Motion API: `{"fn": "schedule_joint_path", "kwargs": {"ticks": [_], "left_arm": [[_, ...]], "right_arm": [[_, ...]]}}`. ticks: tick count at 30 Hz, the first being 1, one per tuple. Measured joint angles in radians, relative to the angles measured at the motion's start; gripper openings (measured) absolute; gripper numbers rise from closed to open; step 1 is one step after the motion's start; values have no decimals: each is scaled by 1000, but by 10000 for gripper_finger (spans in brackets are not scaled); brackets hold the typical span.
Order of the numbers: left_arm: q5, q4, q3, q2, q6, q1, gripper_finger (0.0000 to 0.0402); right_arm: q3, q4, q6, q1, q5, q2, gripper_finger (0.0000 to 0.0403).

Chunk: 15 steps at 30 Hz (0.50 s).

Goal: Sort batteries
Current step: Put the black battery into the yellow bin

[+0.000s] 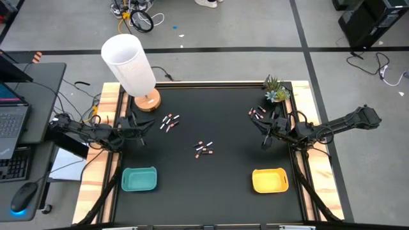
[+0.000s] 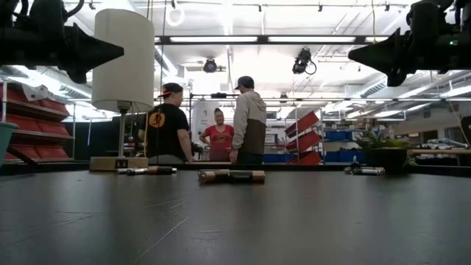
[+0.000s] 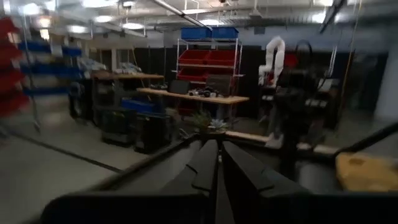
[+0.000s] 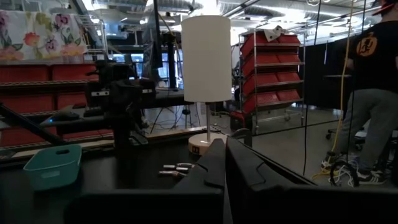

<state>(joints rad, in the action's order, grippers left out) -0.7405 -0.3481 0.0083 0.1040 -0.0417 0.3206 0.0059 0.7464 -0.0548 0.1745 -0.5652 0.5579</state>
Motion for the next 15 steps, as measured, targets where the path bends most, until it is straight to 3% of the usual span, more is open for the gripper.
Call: {"fn": "schedule_joint_path", "kwargs": {"ticks": [3,15], "left_arm": [[0,-13,0,0,98,0,37],[-3,2,0,1,99,0,37]], "right_arm": [[0,11,0,0,0,0,2],[0,107,12,0,18,0,2]]}}
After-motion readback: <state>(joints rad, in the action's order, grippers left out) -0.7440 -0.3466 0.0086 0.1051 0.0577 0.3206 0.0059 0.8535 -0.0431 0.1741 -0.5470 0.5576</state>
